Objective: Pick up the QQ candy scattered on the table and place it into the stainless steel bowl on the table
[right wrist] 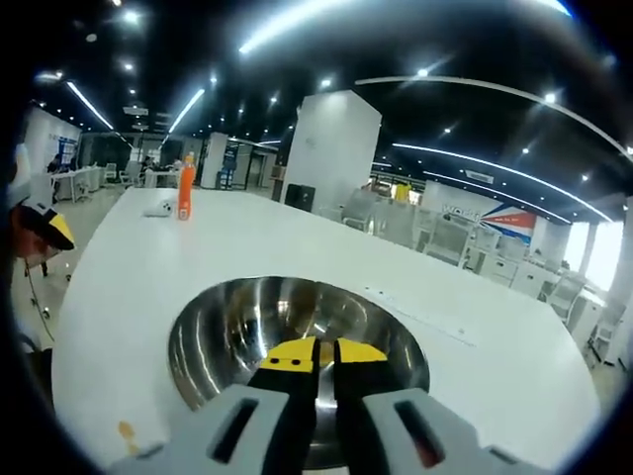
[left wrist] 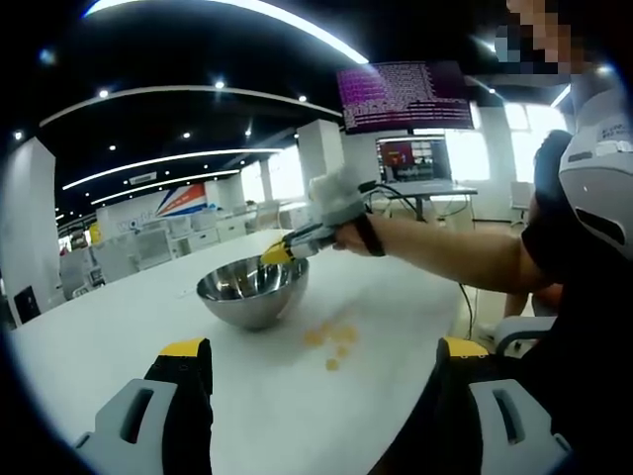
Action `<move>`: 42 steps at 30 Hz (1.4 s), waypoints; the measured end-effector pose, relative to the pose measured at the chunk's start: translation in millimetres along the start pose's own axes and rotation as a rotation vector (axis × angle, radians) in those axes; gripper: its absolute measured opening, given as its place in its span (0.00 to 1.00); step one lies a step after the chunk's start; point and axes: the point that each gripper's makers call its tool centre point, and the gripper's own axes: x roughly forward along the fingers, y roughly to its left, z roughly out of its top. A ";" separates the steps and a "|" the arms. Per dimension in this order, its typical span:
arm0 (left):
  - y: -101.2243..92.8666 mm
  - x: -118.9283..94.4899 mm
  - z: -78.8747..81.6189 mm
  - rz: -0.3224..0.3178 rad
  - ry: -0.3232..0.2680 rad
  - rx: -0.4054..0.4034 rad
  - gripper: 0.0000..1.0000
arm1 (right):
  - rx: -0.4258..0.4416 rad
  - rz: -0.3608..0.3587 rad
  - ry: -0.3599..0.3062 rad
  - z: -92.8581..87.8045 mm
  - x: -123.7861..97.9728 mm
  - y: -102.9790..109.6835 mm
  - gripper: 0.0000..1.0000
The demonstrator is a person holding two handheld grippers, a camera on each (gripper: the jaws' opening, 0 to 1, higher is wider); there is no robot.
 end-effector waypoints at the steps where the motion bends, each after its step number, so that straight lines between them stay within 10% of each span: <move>1: 0.3 -0.1 0.1 0.002 0.000 0.001 0.94 | -0.008 0.001 0.000 -0.1 0.1 0.7 0.10; 4: -0.3 -0.2 0.7 0.000 -0.002 0.000 0.94 | -0.025 0.008 -0.018 2.9 -0.7 3.2 0.23; 14: -0.5 -1.1 2.4 0.004 -0.004 0.005 0.94 | -0.063 -0.005 -0.007 1.2 -2.2 0.4 0.23; 33: -4.2 -1.1 4.4 0.001 -0.005 0.007 0.94 | -0.083 -0.049 -0.162 64.7 -39.3 -6.3 0.23; 42: -3.6 -1.9 4.9 0.005 -0.005 0.009 0.94 | -0.112 -0.014 -0.300 122.9 -85.2 14.7 0.22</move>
